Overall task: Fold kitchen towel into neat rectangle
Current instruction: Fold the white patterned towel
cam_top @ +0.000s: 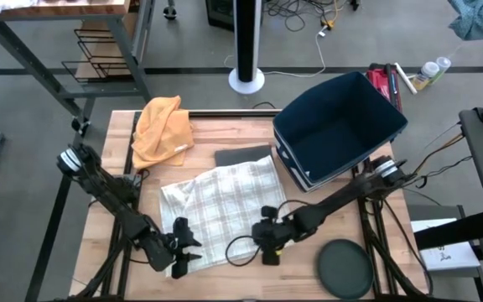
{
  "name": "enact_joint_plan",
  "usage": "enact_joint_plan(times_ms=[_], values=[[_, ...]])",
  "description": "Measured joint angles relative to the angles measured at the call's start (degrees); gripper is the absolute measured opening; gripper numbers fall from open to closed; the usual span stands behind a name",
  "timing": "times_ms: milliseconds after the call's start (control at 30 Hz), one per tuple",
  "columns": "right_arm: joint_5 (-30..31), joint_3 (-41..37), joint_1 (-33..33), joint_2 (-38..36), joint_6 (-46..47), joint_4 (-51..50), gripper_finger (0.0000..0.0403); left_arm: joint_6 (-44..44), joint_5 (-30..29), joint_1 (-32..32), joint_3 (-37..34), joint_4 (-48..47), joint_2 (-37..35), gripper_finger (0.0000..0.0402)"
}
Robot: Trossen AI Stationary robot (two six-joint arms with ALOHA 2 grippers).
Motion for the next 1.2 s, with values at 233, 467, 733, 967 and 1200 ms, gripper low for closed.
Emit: enact_joint_plan(times_ms=[233, 467, 733, 967, 1200], values=[[0.7, 0.5, 1.6, 8.3, 0.3, 10.7, 0.0154, -1.4, 0.4, -0.2, 2.9, -6.9, 1.7, 0.0178], [-1.7, 1.5, 5.2, 7.1, 1.3, 8.7, 0.0147, -3.5, 0.2, -0.9, 10.0, -22.9, 1.4, 0.0178], [5.2, 1.6, 5.7, 4.9, -0.6, 8.9, 0.0146, 1.3, -7.8, -0.6, 15.6, -24.0, 1.2, 0.0178], [-4.4, 1.5, 7.1, 7.3, 4.2, 9.5, 0.0146, -7.0, -9.2, -0.8, 12.8, -27.5, 1.2, 0.0178], [-2.6, 3.0, 7.3, 1.6, 2.6, 5.3, 0.0146, -6.9, -10.3, -0.8, 4.2, -8.8, 1.2, 0.0178]])
